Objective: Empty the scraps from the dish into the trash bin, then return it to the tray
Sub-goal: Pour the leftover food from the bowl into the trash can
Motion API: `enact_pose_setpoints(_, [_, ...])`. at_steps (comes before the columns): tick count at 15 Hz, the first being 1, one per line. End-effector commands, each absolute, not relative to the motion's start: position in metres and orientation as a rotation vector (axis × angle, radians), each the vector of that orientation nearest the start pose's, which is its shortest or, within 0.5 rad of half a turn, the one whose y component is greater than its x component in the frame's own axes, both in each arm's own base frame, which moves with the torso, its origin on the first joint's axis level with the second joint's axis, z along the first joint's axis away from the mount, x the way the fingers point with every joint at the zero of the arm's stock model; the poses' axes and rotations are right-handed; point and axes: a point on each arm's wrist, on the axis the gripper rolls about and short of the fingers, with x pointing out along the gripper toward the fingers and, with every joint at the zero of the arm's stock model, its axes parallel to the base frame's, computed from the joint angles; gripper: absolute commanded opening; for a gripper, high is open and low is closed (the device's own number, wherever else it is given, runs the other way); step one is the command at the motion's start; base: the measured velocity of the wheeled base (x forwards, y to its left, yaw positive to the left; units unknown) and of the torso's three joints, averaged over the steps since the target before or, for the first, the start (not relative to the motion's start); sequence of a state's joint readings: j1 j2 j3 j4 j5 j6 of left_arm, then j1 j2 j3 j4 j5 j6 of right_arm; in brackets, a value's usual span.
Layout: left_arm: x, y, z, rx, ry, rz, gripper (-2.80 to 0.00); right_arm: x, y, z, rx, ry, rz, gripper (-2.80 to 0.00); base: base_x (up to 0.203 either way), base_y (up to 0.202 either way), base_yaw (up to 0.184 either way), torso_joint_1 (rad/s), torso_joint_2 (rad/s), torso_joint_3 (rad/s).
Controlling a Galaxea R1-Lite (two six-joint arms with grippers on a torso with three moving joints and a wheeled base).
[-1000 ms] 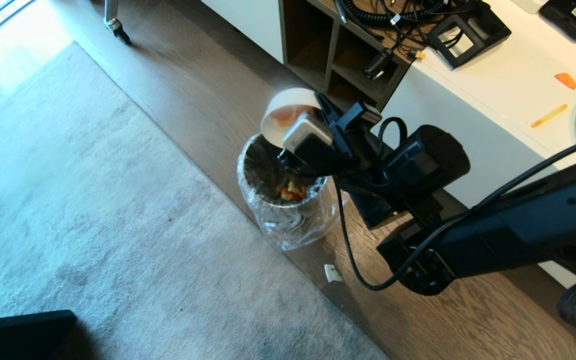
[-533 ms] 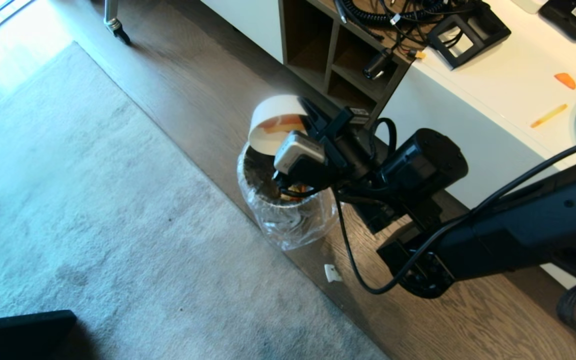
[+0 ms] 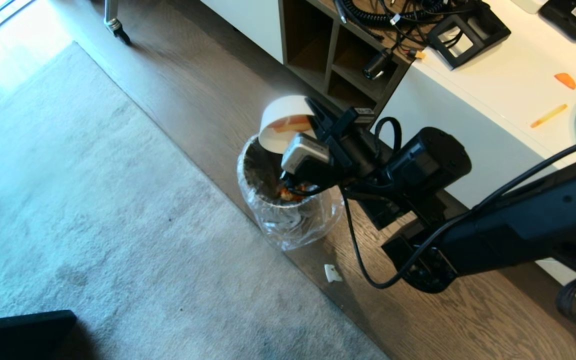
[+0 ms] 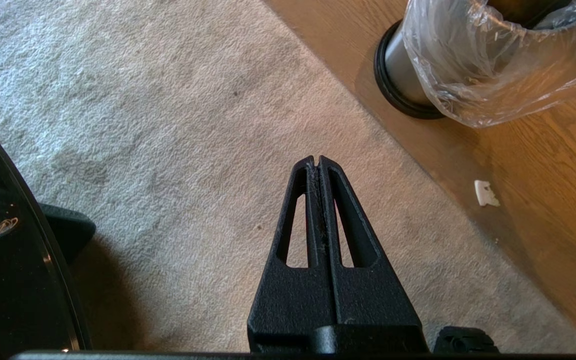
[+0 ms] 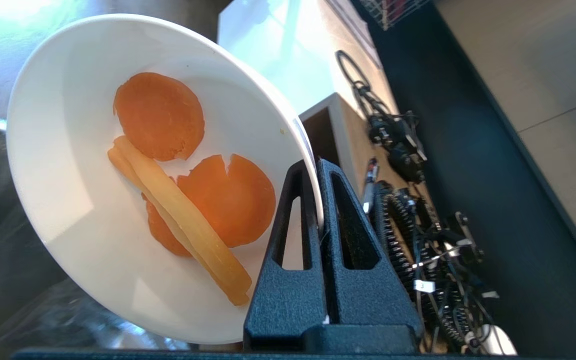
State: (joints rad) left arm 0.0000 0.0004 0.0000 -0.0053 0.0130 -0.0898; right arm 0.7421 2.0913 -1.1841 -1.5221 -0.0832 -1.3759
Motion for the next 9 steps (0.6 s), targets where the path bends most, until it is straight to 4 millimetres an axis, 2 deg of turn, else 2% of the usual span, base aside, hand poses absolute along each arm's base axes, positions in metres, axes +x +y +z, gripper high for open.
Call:
enact_pose_setpoints(1, [-0.0228,0.0003,0.0761,-0.091,-0.007,0.014,-2.8,0.296,0.2681,0.2396,-1.008,-0.945,0.077,-2.8,0.0,0.0,0.0,0.0,0.0,0.0])
enact_pose_setpoints(9, [-0.0228,0.0003,0.0761,-0.091,-0.007,0.014,-2.8,0.2939,0.2683,0.241,-1.065,-1.043,0.124,-2.8,0.0,0.0,0.0,0.0,0.0,0.0])
